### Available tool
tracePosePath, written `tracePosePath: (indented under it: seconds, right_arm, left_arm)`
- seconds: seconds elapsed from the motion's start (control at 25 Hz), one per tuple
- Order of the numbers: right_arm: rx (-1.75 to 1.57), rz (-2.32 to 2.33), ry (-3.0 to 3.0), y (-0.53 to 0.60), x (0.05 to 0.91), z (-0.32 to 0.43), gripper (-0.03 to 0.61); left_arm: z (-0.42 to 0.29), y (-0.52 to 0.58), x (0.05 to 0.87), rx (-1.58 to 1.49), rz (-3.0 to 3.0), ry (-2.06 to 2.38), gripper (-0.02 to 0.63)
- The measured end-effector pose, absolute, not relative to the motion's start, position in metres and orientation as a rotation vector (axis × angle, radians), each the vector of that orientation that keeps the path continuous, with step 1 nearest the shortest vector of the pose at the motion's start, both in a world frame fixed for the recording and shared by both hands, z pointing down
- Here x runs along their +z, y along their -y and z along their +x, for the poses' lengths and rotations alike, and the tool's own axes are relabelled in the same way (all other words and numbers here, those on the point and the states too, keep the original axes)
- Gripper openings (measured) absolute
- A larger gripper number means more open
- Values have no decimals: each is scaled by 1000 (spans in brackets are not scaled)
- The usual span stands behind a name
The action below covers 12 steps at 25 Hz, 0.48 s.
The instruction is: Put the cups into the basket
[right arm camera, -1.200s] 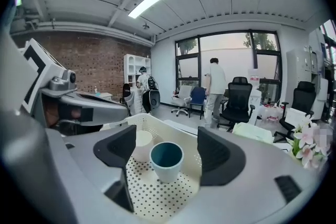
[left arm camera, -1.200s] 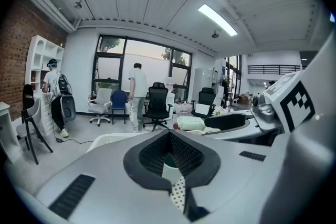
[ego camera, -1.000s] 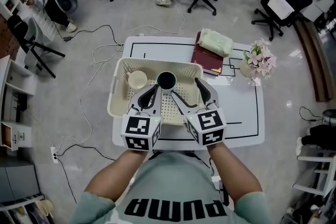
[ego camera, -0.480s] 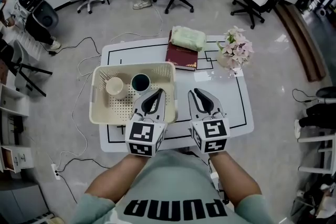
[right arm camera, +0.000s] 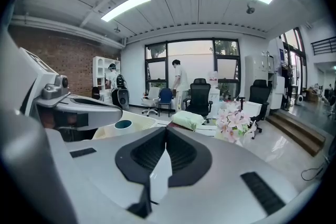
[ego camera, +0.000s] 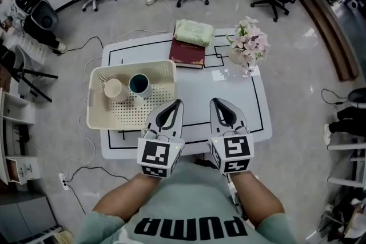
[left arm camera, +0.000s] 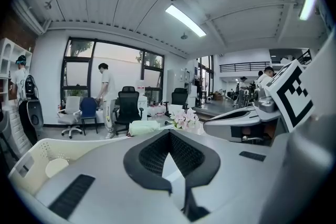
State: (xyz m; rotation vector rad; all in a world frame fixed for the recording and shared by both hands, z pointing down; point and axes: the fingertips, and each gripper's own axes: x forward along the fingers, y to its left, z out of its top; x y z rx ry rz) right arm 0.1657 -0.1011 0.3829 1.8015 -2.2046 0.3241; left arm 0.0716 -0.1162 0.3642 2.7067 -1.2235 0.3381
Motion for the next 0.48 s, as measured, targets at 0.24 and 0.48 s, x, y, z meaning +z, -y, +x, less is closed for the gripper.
tracePosePath:
  seconds: [0.24,0.48]
  right_arm:
    - [297,1695,2296,84,378,168,17]
    - [346,1638,2352,70,388,158,17]
  left_arm:
    - [76,96,362,328,2647,1346,5]
    - [66,79,366,353,2592,1423,6]
